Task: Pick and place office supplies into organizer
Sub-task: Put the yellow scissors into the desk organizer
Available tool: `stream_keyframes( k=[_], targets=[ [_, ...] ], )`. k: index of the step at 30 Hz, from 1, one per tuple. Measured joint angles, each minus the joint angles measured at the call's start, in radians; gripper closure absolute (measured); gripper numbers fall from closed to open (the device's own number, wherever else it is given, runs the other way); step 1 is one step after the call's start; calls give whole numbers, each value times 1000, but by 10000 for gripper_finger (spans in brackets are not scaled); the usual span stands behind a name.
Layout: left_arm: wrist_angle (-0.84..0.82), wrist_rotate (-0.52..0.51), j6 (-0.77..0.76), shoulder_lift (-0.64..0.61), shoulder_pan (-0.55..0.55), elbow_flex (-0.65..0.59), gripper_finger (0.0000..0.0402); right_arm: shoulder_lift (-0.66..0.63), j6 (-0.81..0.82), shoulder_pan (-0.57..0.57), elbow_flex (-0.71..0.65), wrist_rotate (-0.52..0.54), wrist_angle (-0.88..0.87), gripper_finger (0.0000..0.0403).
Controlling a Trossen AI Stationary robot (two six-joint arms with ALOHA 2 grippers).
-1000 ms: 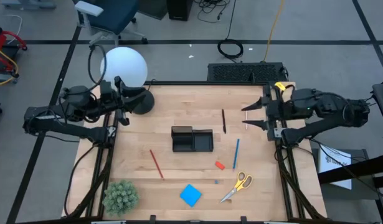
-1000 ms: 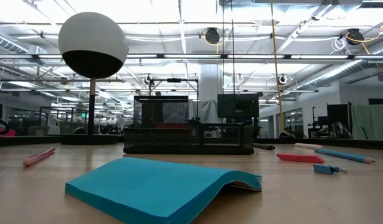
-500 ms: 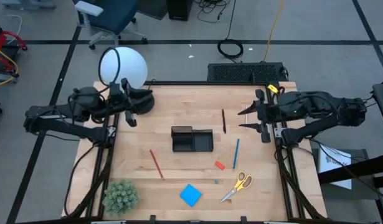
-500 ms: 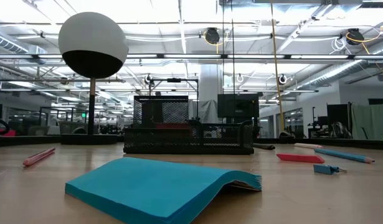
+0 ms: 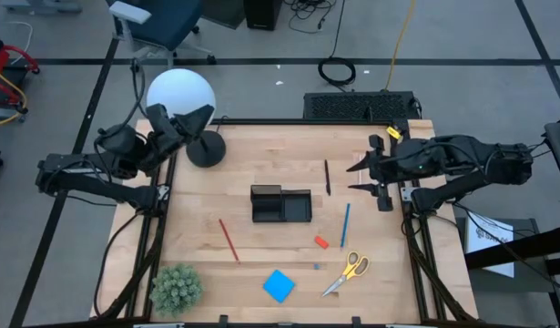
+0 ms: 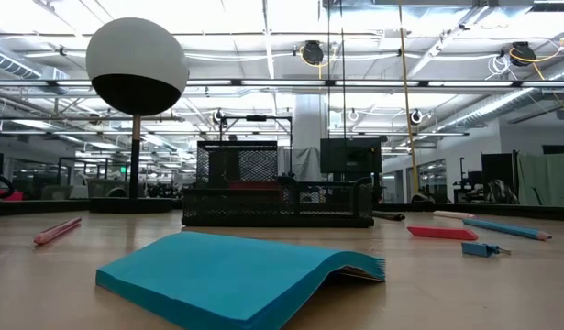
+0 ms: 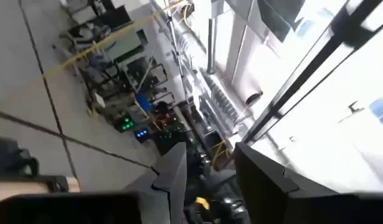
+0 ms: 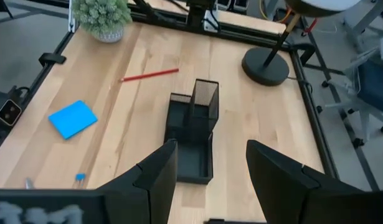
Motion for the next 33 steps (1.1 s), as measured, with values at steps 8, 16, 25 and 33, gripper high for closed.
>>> stream_keyframes(
  k=[8, 16, 25, 33],
  targets=[
    [-6, 14, 56, 0, 0, 0, 272, 0, 17, 24, 0, 1, -35, 222],
    [-5, 14, 141, 0, 0, 0, 273, 0, 20, 24, 0, 2, -48, 222],
    [-20, 16, 575, -1, 0, 0, 273, 0, 18, 24, 0, 1, -48, 222],
    [-22, 49, 752, -1, -1, 0, 273, 3, -2, 24, 0, -27, -51, 222]
  ],
)
